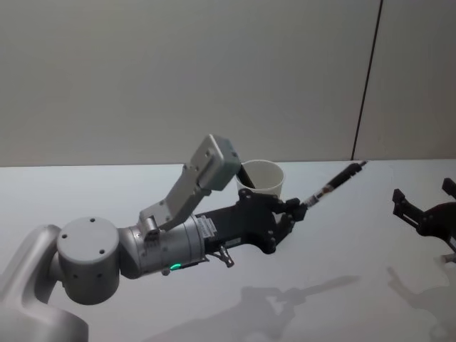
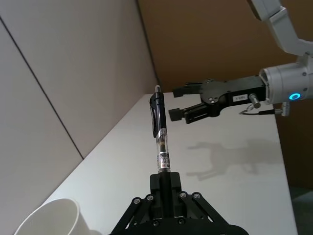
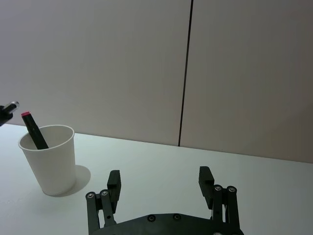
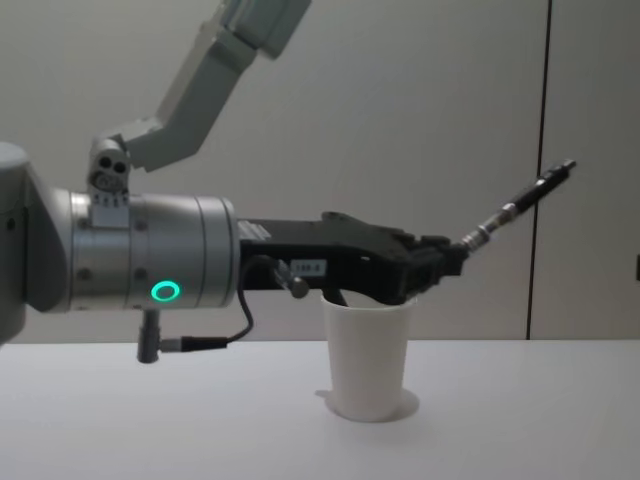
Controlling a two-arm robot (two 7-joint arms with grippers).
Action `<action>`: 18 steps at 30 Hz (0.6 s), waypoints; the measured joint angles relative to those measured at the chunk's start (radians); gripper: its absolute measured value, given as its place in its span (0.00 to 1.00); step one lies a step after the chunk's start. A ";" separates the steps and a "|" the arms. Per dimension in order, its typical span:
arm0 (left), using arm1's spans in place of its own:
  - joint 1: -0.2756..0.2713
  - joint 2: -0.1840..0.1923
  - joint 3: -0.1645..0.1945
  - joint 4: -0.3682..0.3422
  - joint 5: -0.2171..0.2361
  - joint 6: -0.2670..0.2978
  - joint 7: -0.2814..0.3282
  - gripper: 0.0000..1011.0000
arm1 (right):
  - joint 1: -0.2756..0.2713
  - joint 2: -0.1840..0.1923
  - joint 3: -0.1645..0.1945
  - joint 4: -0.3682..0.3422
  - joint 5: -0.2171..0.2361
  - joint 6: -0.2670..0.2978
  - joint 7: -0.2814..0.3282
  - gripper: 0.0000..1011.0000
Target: Place the pen into the pen holder.
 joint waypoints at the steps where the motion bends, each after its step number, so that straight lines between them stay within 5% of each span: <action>1: -0.001 0.000 0.002 0.001 0.000 0.001 -0.003 0.13 | 0.000 0.000 0.000 0.000 0.000 0.000 0.000 0.99; 18: -0.003 -0.002 0.027 0.003 -0.006 0.014 -0.032 0.13 | 0.000 0.000 0.000 0.000 0.000 0.000 0.000 0.99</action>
